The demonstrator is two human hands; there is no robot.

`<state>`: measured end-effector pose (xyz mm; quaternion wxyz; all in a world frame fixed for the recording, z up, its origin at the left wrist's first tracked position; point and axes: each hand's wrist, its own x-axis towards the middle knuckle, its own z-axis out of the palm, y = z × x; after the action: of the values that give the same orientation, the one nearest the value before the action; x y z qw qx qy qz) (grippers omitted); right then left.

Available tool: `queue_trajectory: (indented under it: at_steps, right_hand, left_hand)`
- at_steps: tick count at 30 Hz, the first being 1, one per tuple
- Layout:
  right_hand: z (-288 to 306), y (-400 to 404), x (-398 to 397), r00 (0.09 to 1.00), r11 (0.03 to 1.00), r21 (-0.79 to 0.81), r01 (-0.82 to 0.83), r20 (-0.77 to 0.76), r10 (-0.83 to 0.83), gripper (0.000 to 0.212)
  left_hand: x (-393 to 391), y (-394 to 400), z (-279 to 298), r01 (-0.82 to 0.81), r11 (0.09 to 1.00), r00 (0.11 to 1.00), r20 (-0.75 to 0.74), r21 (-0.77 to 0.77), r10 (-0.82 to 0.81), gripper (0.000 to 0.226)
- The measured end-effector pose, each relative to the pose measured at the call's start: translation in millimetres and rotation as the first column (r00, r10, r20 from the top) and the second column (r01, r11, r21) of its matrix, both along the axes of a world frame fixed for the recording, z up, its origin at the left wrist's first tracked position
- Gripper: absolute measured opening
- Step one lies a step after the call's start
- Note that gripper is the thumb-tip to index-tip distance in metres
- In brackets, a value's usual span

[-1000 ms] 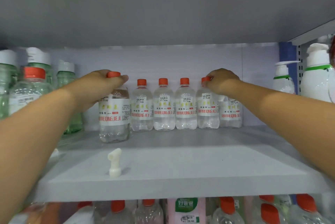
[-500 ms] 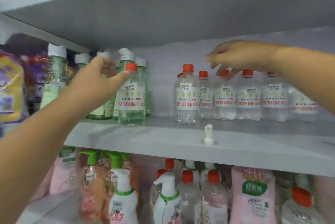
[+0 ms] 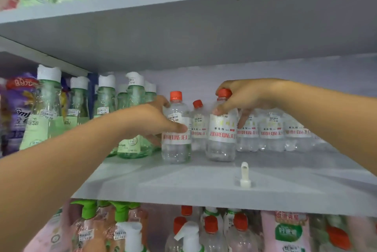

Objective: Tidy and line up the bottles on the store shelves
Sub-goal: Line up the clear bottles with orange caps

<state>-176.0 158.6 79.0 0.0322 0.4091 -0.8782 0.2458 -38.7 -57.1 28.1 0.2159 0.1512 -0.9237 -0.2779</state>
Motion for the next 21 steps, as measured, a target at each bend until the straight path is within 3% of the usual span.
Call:
queue_trajectory:
  at_steps: [6,11,15,18,21]
  right_hand:
    - [-1,3,-19,0.994,0.996,0.027,0.088,-0.065,-0.086,0.063]
    - [-19,-1,-29,0.997,0.994,-0.108,0.034,-0.062,-0.040,0.056]
    - [-40,2,-34,0.996,0.969,-0.246,-0.014,-0.092,-0.008,0.070]
    - [-45,9,-41,0.999,0.972,-0.232,-0.034,0.028,0.041,0.080]
    - [-47,7,-44,0.991,0.973,-0.229,-0.032,0.122,0.061,0.071]
  left_hand:
    - [-48,4,18,0.063,0.990,0.989,0.142,-0.130,-0.044,0.090]
    - [-72,1,10,0.178,0.983,0.983,0.048,-0.033,-0.176,0.083]
    - [-81,-10,-13,0.256,0.966,0.965,-0.061,0.035,-0.254,0.087]
    - [-75,-19,-19,0.338,0.934,0.941,-0.047,0.113,-0.334,0.092]
    - [-76,-24,-21,0.363,0.919,0.932,-0.061,0.154,-0.358,0.095]
